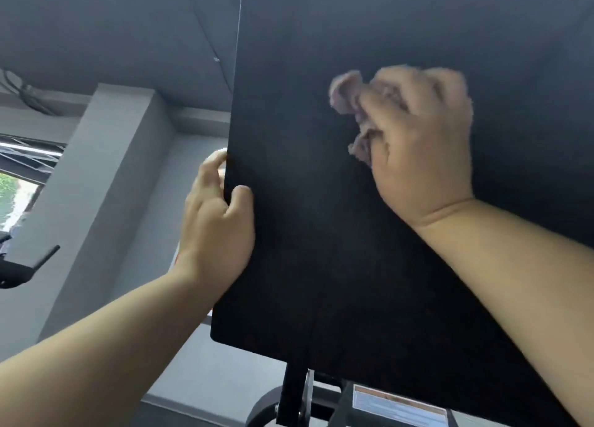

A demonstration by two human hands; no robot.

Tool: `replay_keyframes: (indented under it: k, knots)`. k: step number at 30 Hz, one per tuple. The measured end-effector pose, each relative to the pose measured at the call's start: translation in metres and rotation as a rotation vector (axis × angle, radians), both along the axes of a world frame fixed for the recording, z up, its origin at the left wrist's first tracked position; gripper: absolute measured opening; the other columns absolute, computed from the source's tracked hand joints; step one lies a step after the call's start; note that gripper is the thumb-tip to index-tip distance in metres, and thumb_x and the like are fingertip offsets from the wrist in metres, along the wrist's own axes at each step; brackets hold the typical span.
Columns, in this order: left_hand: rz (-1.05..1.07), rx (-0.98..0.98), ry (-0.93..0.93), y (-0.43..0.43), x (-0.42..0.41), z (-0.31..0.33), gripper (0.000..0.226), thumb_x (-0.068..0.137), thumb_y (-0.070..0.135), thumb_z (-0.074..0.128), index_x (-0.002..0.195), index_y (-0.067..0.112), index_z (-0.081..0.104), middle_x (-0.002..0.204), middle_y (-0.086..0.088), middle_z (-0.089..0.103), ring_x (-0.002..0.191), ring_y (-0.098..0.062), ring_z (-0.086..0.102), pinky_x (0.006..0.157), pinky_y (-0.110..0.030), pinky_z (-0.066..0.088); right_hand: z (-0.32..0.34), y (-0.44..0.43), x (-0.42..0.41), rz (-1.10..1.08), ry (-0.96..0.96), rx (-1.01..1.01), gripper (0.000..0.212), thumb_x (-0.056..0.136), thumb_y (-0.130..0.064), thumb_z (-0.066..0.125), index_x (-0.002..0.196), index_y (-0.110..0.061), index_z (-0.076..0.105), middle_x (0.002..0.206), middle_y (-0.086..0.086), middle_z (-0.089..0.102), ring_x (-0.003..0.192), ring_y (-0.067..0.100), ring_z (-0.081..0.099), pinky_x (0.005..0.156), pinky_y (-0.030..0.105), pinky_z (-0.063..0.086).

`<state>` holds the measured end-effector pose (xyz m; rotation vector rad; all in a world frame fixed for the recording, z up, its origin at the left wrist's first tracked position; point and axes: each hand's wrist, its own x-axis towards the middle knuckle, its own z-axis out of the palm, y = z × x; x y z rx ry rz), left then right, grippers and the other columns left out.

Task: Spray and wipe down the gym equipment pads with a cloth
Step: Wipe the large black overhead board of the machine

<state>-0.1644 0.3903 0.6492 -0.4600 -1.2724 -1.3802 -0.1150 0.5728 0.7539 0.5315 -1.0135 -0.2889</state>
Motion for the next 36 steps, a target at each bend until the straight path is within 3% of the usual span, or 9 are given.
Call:
replay_keyframes:
  k: [3, 5, 9, 14, 16, 22, 25, 31, 36]
  knots:
    - [0.390, -0.181, 0.151, 0.010, 0.009, 0.007, 0.067, 0.089, 0.010, 0.040, 0.152, 0.027, 0.026, 0.160, 0.002, 0.023, 0.143, -0.015, 0.020, 0.113, -0.021, 0.011, -0.029, -0.013, -0.023, 0.048, -0.050, 0.043, 0.033, 0.092, -0.016, 0.054, 0.121, -0.018, 0.069, 0.125, 0.000, 0.056, 0.113, 0.033, 0.044, 0.086, 0.039, 0.037]
    - [0.528, -0.308, 0.215, 0.014, 0.011, 0.011, 0.071, 0.086, 0.009, 0.038, 0.154, 0.021, 0.023, 0.164, -0.001, 0.012, 0.148, -0.017, 0.010, 0.115, -0.022, 0.005, -0.058, -0.004, -0.043, -0.001, -0.150, 0.224, 0.037, 0.093, -0.016, 0.047, 0.123, -0.015, 0.067, 0.128, -0.005, 0.048, 0.118, 0.028, 0.038, 0.090, 0.034, 0.026]
    - [0.617, -0.463, 0.261, 0.008, 0.013, 0.012, 0.071, 0.084, 0.010, 0.037, 0.154, 0.014, 0.027, 0.163, -0.001, 0.018, 0.150, -0.017, 0.011, 0.120, -0.021, 0.004, -0.081, 0.035, -0.045, -0.222, -0.254, 0.524, 0.035, 0.092, -0.017, 0.046, 0.115, -0.019, 0.073, 0.122, -0.004, 0.066, 0.116, 0.025, 0.042, 0.090, 0.037, 0.031]
    - [0.736, -0.578, 0.279, 0.012, 0.012, 0.015, 0.072, 0.082, 0.014, 0.043, 0.153, 0.014, 0.029, 0.163, -0.002, 0.018, 0.150, -0.018, 0.009, 0.120, -0.021, -0.003, -0.005, 0.055, 0.017, 0.122, -0.066, -0.119, 0.035, 0.087, -0.012, 0.048, 0.113, -0.017, 0.071, 0.120, 0.005, 0.062, 0.111, 0.030, 0.043, 0.084, 0.043, 0.041]
    - [0.725, -0.571, 0.268, 0.022, 0.013, 0.020, 0.074, 0.082, 0.018, 0.044, 0.154, 0.015, 0.027, 0.164, -0.001, 0.013, 0.150, -0.018, 0.006, 0.120, -0.022, -0.005, 0.004, 0.058, 0.026, 0.208, -0.041, -0.228, 0.036, 0.083, -0.009, 0.050, 0.112, -0.015, 0.071, 0.122, 0.009, 0.062, 0.111, 0.039, 0.047, 0.087, 0.046, 0.045]
    - [0.840, -0.602, 0.182, 0.040, 0.003, 0.016, 0.081, 0.085, 0.040, 0.035, 0.155, 0.007, 0.013, 0.164, -0.013, 0.001, 0.151, -0.028, -0.002, 0.121, -0.046, 0.004, -0.082, 0.055, -0.033, -0.079, -0.259, 0.265, 0.040, 0.093, -0.016, 0.044, 0.125, -0.020, 0.067, 0.126, -0.005, 0.058, 0.118, 0.026, 0.042, 0.093, 0.037, 0.036]
    - [0.940, -0.647, 0.154, 0.038, 0.000, 0.017, 0.084, 0.085, 0.043, 0.035, 0.154, 0.002, 0.010, 0.163, -0.020, 0.001, 0.150, -0.034, 0.000, 0.120, -0.052, 0.009, -0.063, 0.071, -0.024, -0.211, -0.255, 0.450, 0.036, 0.091, -0.018, 0.049, 0.120, -0.020, 0.069, 0.122, -0.003, 0.065, 0.113, 0.025, 0.046, 0.089, 0.039, 0.037]
    - [1.030, -0.665, 0.137, 0.041, -0.007, 0.017, 0.092, 0.086, 0.054, 0.033, 0.153, -0.001, 0.002, 0.161, -0.023, -0.004, 0.150, -0.037, -0.005, 0.119, -0.055, 0.008, -0.006, 0.059, 0.021, 0.260, -0.104, -0.247, 0.041, 0.087, -0.007, 0.043, 0.118, -0.017, 0.070, 0.124, 0.005, 0.062, 0.116, 0.035, 0.048, 0.089, 0.053, 0.047]
    - [1.016, -0.691, 0.126, 0.039, -0.009, 0.007, 0.096, 0.086, 0.063, 0.031, 0.153, 0.001, 0.000, 0.162, -0.022, -0.006, 0.150, -0.033, -0.010, 0.119, -0.054, 0.008, -0.081, 0.045, -0.029, 0.040, -0.259, 0.071, 0.042, 0.096, -0.016, 0.040, 0.129, -0.020, 0.065, 0.128, -0.002, 0.063, 0.122, 0.027, 0.043, 0.097, 0.040, 0.034]
